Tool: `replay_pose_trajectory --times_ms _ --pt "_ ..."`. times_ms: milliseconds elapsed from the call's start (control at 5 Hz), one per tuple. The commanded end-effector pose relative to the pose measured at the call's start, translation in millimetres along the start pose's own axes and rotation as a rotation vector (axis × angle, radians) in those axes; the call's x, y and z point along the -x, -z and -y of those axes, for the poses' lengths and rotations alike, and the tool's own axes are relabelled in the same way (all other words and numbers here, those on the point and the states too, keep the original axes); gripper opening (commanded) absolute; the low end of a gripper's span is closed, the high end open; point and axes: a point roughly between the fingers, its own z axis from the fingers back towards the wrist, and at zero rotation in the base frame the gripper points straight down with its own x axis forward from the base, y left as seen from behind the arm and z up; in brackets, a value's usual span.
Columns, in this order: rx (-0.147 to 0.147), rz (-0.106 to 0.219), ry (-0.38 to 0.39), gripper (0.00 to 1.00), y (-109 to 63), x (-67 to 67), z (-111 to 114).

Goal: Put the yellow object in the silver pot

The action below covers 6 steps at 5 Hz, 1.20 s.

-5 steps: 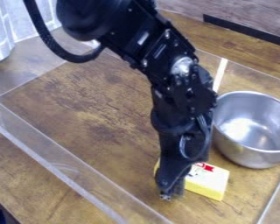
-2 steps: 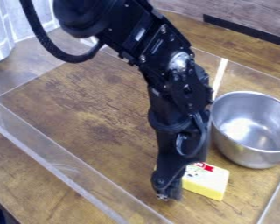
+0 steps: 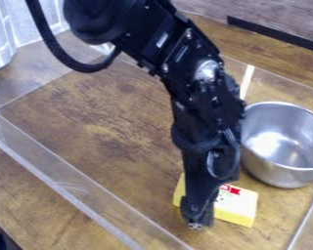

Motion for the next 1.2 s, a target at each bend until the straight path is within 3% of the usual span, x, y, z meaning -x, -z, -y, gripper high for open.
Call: replay_pose_trajectory --times_ms 0,200,400,600,1000 --pt "0.154 -0.120 -0.085 1.00 33.2 3.3 43" --pt "0.164 -0.117 -0.115 1.00 40.5 -5.9 44" --pt "0.169 -0.122 -0.152 0.00 48.4 -18.1 44" --pt "0.147 -0.148 -0.246 0.00 33.2 -14.5 31" --pt "0.131 -0.165 -0.346 0.00 6.6 -6.3 29"
